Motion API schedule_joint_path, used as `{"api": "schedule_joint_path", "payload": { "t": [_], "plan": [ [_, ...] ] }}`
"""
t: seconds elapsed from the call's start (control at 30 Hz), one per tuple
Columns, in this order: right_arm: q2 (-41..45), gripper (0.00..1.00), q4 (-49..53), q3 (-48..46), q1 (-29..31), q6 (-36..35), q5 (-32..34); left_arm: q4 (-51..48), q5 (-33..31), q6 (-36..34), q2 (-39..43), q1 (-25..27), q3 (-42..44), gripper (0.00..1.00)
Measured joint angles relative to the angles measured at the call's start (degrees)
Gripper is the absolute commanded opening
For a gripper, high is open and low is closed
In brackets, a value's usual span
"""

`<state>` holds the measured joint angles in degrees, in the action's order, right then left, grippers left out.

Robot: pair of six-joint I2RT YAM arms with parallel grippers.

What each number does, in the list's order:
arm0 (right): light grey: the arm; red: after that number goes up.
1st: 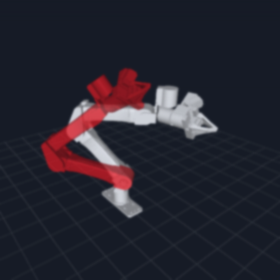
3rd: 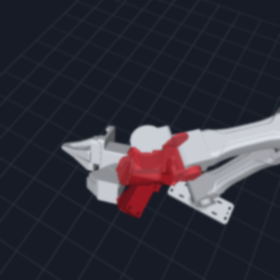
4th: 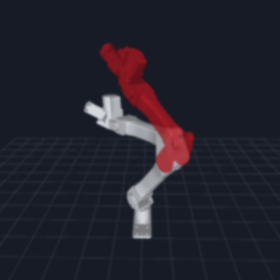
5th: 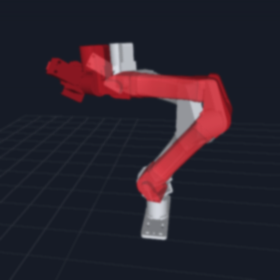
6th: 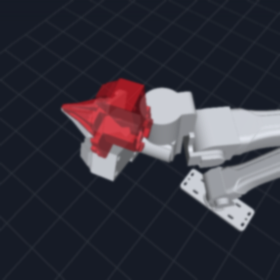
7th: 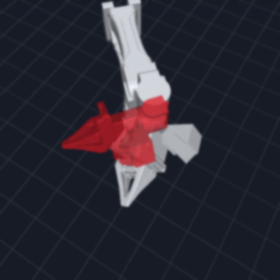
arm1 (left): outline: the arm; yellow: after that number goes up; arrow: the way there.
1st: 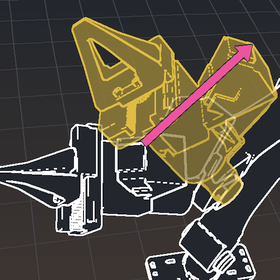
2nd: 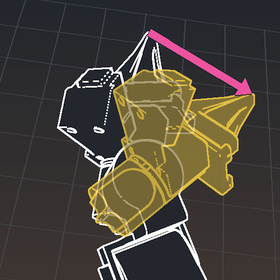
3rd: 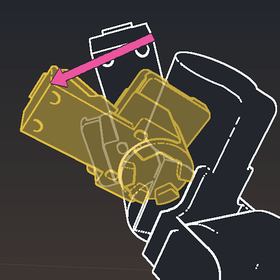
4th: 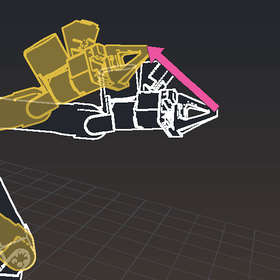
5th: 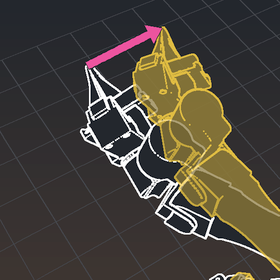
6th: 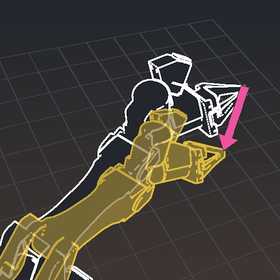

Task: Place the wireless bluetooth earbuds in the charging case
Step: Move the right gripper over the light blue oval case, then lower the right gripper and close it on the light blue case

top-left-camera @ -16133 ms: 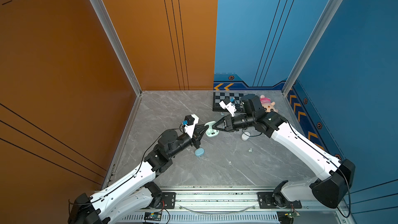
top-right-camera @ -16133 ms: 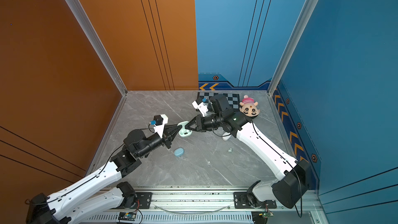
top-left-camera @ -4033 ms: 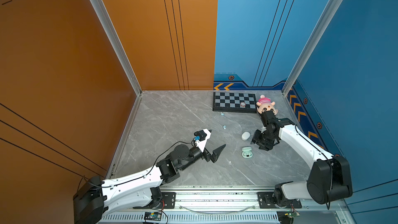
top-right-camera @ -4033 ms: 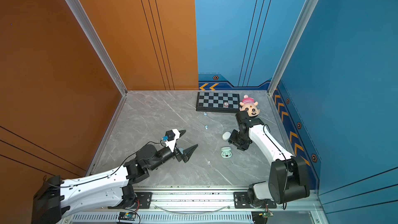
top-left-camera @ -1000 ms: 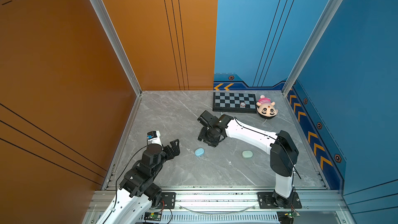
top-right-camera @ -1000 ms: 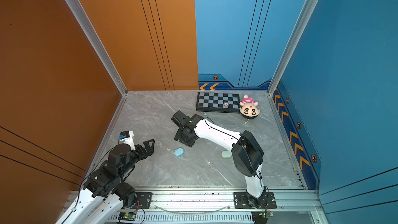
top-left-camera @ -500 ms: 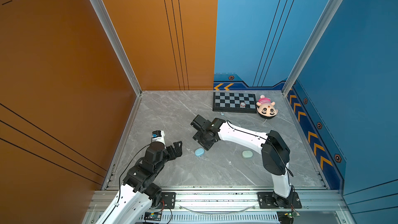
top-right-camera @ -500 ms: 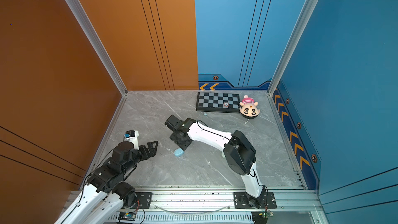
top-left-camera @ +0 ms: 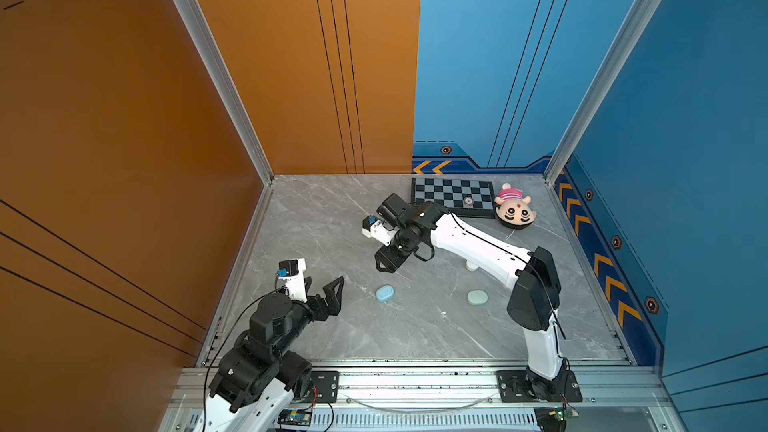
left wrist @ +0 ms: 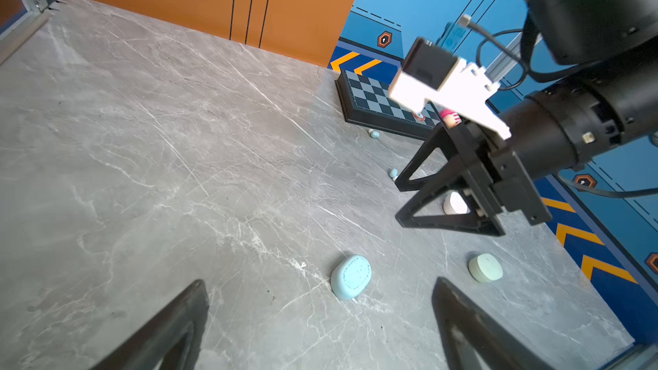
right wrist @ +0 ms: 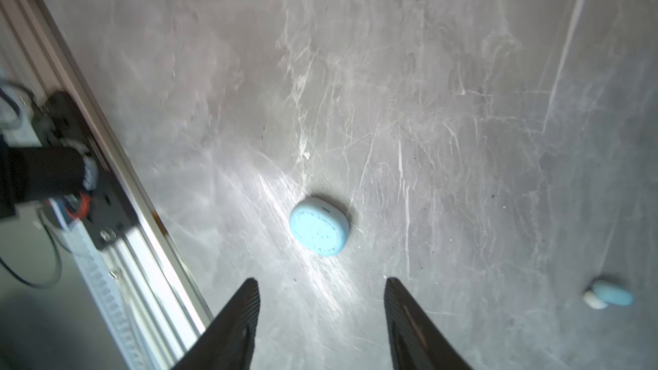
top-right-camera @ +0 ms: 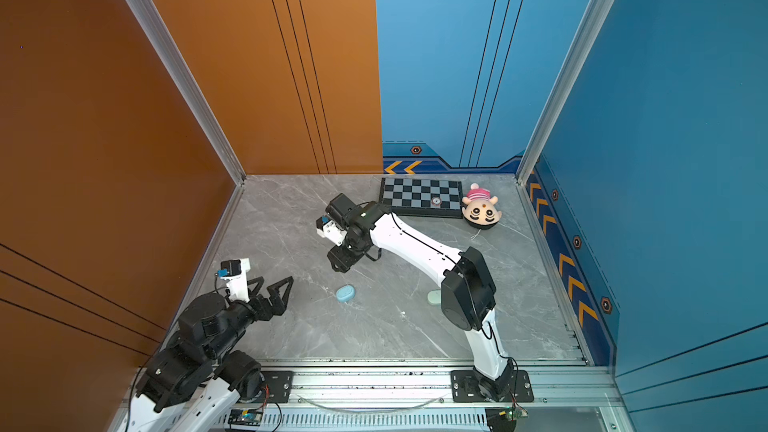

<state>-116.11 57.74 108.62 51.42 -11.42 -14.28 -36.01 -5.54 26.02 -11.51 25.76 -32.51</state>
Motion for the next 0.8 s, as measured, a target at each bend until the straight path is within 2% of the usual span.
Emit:
{"api": "schedule_joint_path", "payload": {
  "t": [0.17,0.33,0.53,0.8],
  "plan": [
    [-3.65,0.63,2.14,-0.26,4.61,-22.47,2.23,-4.11,-0.96,-0.57,4.79,0.00,-2.01,0.98],
    [-8.57,0.64,2.78,0.07,6.80,-35.23,4.17,-6.86,-2.93,0.37,6.78,0.00,-2.12,0.98],
    [-13.68,0.64,2.62,1.75,7.61,-40.92,7.30,-8.15,-3.69,1.01,6.51,0.00,-2.12,0.98],
    [-15.17,0.64,1.09,2.97,7.85,-41.75,8.79,-9.09,-3.69,1.01,6.19,0.00,-2.80,0.98]
  ]
}}
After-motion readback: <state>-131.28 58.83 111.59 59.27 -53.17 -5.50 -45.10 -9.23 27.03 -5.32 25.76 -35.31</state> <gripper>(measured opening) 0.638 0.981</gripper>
